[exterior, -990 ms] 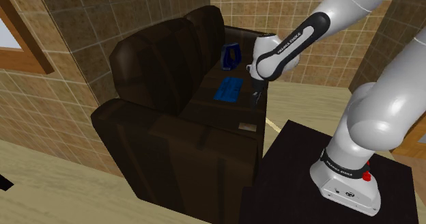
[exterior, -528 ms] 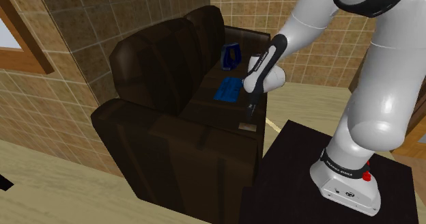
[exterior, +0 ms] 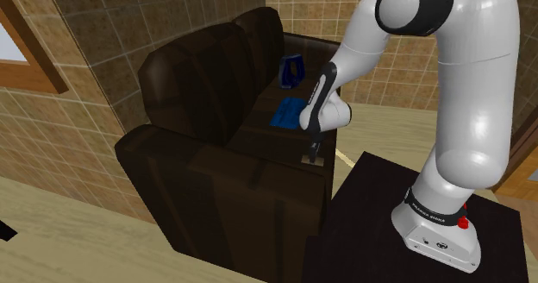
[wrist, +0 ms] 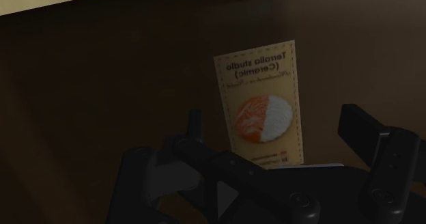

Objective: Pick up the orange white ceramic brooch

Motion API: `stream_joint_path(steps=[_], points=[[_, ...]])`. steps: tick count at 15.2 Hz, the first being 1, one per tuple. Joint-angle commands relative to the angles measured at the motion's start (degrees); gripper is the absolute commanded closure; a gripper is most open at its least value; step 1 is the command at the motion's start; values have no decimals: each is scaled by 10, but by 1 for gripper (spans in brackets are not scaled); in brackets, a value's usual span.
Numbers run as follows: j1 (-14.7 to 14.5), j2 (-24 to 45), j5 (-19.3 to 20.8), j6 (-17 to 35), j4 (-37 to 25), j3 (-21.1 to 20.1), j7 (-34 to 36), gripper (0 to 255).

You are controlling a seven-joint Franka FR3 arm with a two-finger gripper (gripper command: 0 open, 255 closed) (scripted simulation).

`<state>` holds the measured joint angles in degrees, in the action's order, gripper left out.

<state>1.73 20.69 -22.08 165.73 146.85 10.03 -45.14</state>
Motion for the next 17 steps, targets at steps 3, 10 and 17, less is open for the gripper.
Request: stream_joint_path(steps=[3,10,17], points=[[22,36,-23,25,-12,-27,-20,0],[23,36,-24,26,-11,-28,-21,255],[4,7,-6,5,-3,-5,-5,255]])
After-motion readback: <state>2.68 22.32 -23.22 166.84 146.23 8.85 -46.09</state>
